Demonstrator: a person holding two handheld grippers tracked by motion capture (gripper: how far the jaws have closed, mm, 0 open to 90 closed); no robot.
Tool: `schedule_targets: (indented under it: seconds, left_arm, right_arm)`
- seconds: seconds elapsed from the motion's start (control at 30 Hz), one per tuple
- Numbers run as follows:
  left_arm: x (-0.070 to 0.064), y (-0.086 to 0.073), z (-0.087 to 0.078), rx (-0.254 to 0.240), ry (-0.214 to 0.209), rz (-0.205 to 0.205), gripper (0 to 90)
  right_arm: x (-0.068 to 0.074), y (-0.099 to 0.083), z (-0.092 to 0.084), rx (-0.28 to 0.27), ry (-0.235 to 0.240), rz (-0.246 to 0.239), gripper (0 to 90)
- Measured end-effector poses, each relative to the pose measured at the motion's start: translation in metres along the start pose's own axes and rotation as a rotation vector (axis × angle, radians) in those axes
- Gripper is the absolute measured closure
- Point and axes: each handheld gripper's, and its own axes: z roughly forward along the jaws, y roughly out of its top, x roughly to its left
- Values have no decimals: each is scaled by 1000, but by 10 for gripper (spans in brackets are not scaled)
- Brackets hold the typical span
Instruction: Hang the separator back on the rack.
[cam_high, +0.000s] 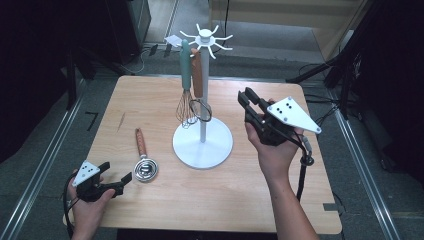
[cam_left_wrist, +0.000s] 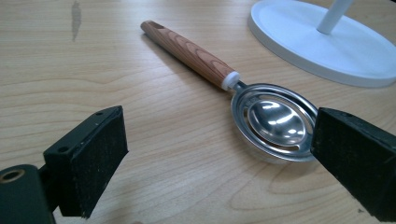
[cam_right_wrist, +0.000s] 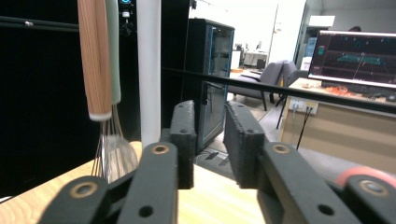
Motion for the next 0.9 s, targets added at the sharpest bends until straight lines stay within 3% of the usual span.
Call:
schedule_targets:
  seconds: [0.13,0.27,0.57,0.67,0.8,0.9]
  left_arm:
    - [-3,0,2,13,-6,20,74]
    - [-1,1,3,33,-13,9,144]
    - [-4,1,4,49,-23,35,233]
    - [-5,1,4,58,-32,40,288]
    - [-7,3,10,108,-22,67,404]
    - [-8,4,12,107,-46,59,459]
  right_arm:
    - [-3,-13,-6,20,1,14,687]
    - [-4,-30,-12,50,-3,7,652]
    - [-16,-68,-34,119,-35,31,630]
    - [-20,-80,-40,150,-41,30,627]
    - [-21,-97,-49,180,-49,44,626]
    - [-21,-110,-54,210,-50,49,626]
